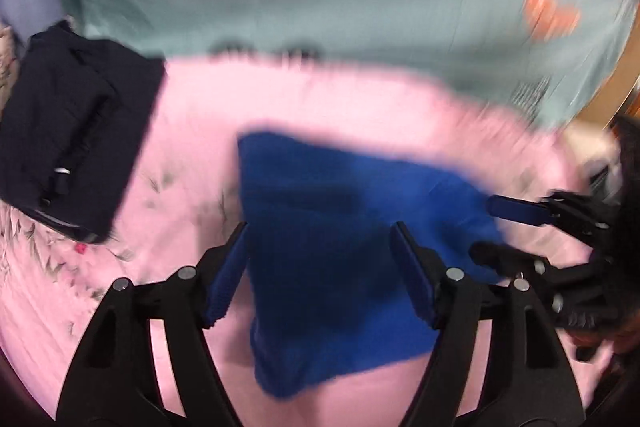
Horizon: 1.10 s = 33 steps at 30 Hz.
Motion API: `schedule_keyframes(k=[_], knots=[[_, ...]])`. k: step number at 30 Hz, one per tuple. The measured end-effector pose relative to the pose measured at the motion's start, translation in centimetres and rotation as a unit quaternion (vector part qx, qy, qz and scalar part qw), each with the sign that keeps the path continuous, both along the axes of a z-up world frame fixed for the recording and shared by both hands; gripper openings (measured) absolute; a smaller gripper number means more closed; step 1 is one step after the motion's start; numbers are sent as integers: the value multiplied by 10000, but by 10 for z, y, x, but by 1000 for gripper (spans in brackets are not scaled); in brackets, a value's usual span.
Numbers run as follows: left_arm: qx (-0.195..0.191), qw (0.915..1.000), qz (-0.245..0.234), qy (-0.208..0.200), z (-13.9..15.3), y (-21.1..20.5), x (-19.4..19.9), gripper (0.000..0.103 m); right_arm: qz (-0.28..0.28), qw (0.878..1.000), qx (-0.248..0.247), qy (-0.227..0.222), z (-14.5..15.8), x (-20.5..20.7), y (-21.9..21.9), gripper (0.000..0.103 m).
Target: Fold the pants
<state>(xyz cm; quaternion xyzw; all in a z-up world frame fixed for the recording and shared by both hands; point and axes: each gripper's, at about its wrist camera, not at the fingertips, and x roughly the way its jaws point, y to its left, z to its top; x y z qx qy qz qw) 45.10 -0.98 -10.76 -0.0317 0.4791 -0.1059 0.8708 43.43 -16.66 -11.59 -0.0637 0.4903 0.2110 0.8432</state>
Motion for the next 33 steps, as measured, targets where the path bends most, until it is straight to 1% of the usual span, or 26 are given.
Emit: schedule_keyframes(k=[1, 2, 3, 4, 5, 6, 7, 8, 9, 10, 11, 12, 14, 15, 18, 20, 21, 22, 26, 29, 33], knots=[[302, 9993, 1, 204, -20, -7, 5, 75, -82, 9999, -88, -60, -11, -2, -1, 56], [297, 9992, 31, 263, -28, -8, 5, 76, -87, 9995, -147, -253, -7, -7, 1, 57], [183, 9993, 212, 247, -23, -5, 2, 78, -172, 9994, -170, -258, 0, -10, 3, 58], [82, 9990, 356, 260, -13, -2, -1, 79, -378, 9989, -36, -272, 15, -16, 2, 63], [49, 9987, 471, 210, -1, 0, -7, 83, -524, 9981, 147, -301, 27, -22, 0, 64], [62, 9982, 597, -32, 16, 2, -18, 92, -615, 9972, 257, -346, 33, -28, -2, 67], [122, 9971, 706, -256, 29, 2, -27, 97, -738, 9960, 269, -421, 41, -37, -1, 70], [220, 9955, 806, -446, 40, 2, -38, 101, -924, 9942, 140, -528, 48, -47, 0, 71], [304, 9944, 838, -575, 49, 0, -49, 101, -1053, 9927, 23, -590, 52, -55, 1, 72], [342, 9949, 772, -555, 54, -1, -58, 101, -1180, 9910, -61, -621, 56, -65, 3, 74], [361, 9958, 692, -488, 57, -1, -61, 101, -1239, 9902, -58, -639, 57, -75, 5, 80], [410, 9964, 624, -404, 59, -1, -68, 101, -1305, 9892, -36, -659, 59, -83, 6, 82], [643, 9944, 731, -406, 62, -1, -84, 101, -1442, 9872, 17, -682, 63, -101, 2, 82], [672, 9940, 757, -407, 65, 1, -95, 101, -1495, 9865, 34, -671, 64, -106, 0, 82], [592, 9946, 782, -344, 69, 4, -120, 101, -1524, 9869, 118, -515, 66, -131, 0, 82], [597, 9941, 833, -352, 69, 7, -139, 101, -1573, 9858, 147, -566, 69, -146, 1, 83], [603, 9941, 826, -350, 68, 7, -148, 101, -1622, 9848, 132, -601, 70, -154, 1, 94], [612, 9942, 820, -325, 67, 7, -154, 101, -1672, 9838, 131, -635, 71, -161, 1, 102], [600, 9943, 814, -325, 71, 8, -177, 101, -1734, 9821, 279, -680, 75, -183, 0, 102], [663, 9947, 717, -330, 73, 3, -186, 101, -1789, 9812, 291, -667, 74, -193, -1, 102], [699, 9948, 585, -446, 80, -3, -197, 101, -1791, 9810, 252, -701, 76, -203, -2, 102]])
